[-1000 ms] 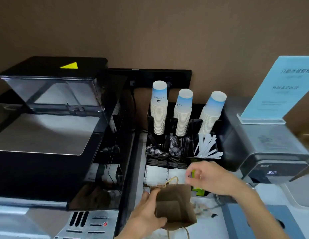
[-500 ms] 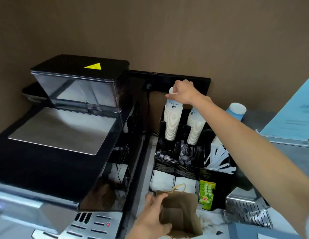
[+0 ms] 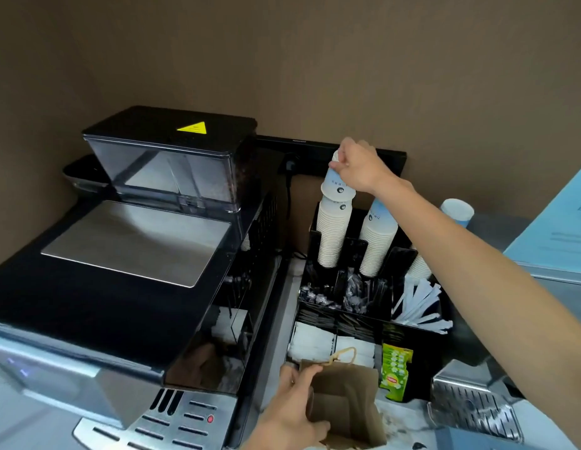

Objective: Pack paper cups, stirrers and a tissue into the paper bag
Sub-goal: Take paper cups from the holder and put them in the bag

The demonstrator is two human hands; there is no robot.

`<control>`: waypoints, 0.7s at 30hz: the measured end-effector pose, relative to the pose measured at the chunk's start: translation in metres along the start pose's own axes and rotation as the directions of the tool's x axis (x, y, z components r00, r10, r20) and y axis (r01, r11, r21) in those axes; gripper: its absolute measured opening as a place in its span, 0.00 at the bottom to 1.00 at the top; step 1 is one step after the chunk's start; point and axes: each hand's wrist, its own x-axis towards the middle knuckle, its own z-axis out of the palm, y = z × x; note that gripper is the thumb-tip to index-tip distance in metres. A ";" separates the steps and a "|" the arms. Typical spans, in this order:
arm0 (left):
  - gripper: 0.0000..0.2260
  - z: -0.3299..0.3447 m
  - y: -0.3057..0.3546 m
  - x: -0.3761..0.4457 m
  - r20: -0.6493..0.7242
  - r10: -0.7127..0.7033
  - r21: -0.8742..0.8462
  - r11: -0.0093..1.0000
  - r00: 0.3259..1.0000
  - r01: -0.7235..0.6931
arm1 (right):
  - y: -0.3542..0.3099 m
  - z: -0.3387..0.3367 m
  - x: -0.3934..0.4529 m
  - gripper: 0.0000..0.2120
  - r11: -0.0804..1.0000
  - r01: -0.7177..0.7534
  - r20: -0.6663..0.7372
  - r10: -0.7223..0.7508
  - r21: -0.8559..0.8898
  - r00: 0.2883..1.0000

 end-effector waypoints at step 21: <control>0.33 -0.006 -0.010 -0.003 -0.101 0.079 -0.088 0.992 0.992 -0.088 | 0.069 -0.015 -0.230 0.33 0.682 0.029 0.027 -0.071 0.731 0.997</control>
